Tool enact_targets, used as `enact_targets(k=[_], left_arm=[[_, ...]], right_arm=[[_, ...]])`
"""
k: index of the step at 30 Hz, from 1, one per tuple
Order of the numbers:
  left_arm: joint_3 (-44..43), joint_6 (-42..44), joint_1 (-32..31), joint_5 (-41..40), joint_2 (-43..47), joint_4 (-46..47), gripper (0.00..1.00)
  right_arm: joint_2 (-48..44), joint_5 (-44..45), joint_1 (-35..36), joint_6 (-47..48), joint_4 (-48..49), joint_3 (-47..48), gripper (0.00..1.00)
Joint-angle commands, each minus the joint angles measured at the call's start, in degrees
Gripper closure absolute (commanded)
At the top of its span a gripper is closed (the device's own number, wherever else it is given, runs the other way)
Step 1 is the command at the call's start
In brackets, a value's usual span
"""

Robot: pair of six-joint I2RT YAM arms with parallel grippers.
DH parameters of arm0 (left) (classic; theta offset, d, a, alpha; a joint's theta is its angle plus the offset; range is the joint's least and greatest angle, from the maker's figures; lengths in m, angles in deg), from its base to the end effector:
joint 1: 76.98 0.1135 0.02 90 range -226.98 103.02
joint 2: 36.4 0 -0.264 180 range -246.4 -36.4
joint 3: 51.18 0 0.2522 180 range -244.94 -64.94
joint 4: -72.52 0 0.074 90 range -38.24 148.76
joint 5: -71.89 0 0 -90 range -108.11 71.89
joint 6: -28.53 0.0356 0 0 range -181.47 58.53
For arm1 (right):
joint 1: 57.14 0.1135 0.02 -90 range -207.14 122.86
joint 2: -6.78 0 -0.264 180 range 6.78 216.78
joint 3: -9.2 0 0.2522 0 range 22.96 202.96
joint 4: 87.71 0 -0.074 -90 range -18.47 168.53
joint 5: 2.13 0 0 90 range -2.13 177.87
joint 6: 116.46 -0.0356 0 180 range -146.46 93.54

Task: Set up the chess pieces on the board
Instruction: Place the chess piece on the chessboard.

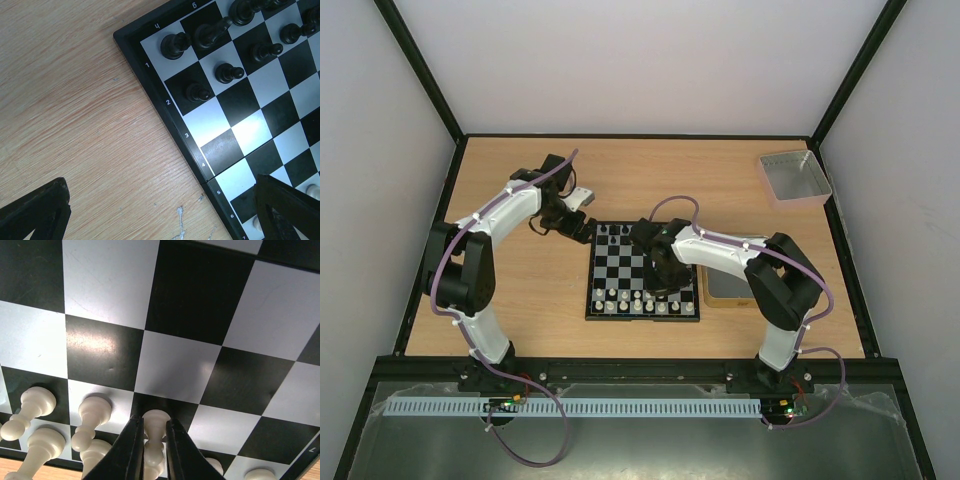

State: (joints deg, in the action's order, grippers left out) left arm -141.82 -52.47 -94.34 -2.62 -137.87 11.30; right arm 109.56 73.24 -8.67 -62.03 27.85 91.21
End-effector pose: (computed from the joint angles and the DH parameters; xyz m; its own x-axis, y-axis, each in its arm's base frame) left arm 0.3346 -0.1146 0.2218 -0.8395 0.4204 -0.3441 0.5036 0.8398 -0.2027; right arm 0.2076 0.2480 0.1735 -0.9669 -0.2428 0.0785 -0.2162 0.9429 0.2533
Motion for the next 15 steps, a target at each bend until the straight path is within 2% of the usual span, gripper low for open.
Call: enact_targets(k=[1, 7, 15], left_arm=[[-1.1, 0.46, -0.18, 0.07, -0.05, -0.78, 0.01], [-0.7, 0.46, -0.17, 0.12, 0.26, -0.59, 0.01], [-0.98, 0.41, -0.21, 0.37, 0.13, -0.75, 0.01]], right_arm=[[-0.03, 1.15, 0.39, -0.6, -0.47, 0.33, 0.87], [0.25, 1.52, 0.4, -0.55, -1.0, 1.11, 0.81], [0.12, 3.45, 0.4, -0.63, -1.72, 2.52, 0.79]])
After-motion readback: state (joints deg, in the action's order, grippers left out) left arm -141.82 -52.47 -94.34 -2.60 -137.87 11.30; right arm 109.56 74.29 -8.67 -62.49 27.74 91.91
